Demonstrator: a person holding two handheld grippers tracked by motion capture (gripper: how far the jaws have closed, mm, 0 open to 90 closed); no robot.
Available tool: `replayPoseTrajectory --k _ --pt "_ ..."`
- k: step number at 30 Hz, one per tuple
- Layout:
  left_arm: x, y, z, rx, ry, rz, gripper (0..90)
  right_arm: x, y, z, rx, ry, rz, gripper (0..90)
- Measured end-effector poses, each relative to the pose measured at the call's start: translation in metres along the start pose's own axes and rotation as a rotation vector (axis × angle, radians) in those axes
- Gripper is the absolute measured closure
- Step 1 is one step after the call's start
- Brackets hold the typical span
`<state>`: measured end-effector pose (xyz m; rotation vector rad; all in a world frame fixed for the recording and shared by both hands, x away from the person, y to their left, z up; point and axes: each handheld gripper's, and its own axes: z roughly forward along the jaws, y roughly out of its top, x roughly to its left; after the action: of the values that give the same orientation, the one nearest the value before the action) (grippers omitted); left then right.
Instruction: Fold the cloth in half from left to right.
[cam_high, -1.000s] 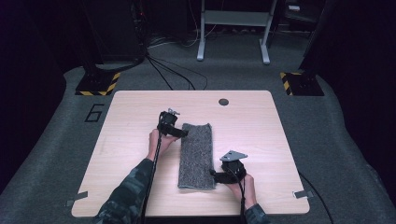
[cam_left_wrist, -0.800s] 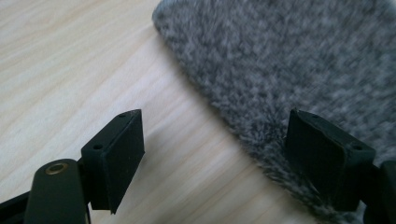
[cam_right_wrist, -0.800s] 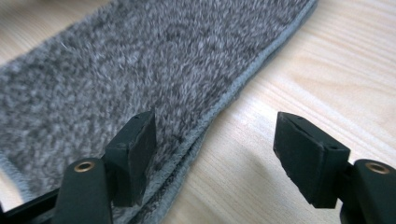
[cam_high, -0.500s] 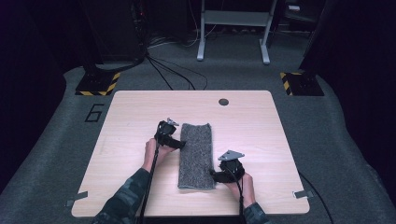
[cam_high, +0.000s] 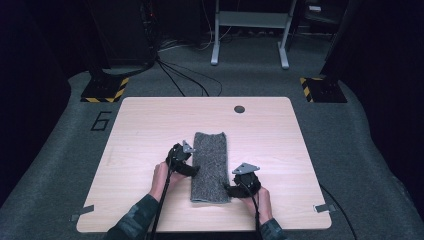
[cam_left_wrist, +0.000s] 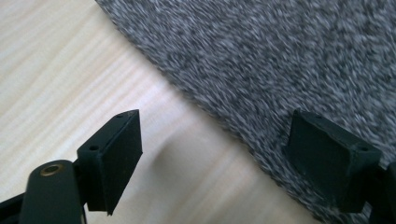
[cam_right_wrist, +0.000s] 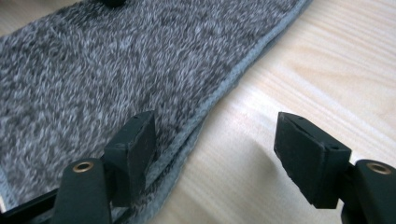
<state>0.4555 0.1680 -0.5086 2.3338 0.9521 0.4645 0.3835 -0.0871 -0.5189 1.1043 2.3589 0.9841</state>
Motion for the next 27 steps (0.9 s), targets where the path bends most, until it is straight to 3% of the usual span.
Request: replayPoseTrajectory --k 1,8,10,15,18,23,27 --pt "-0.001 -0.002 0.0 -0.01 0.013 0.004 18.1 0.001 -0.001 0.0 0.008 0.001 0.007 29.3" --pt "-0.006 -0.011 -0.005 -0.023 0.003 0.002 18.0 0.004 -0.007 -0.003 -0.002 0.002 0.024 29.3" --pt "-0.007 -0.013 -0.006 -0.024 -0.002 -0.003 17.8 0.003 -0.008 -0.004 0.003 0.008 0.0 29.3" --pt "-0.005 -0.017 -0.013 -0.055 -0.009 -0.028 15.7 -0.001 -0.011 -0.011 -0.025 0.03 0.019 29.0" --pt "-0.005 -0.022 -0.026 -0.087 -0.027 -0.048 15.6 -0.004 -0.011 -0.017 -0.049 0.032 0.039 29.0" --pt "-0.005 -0.03 -0.037 -0.106 -0.028 -0.051 15.4 -0.01 -0.009 -0.026 -0.078 0.04 0.053 28.8" --pt "0.003 -0.036 -0.041 -0.114 -0.051 -0.099 15.3 -0.016 -0.003 -0.03 -0.09 0.044 0.072 28.8"
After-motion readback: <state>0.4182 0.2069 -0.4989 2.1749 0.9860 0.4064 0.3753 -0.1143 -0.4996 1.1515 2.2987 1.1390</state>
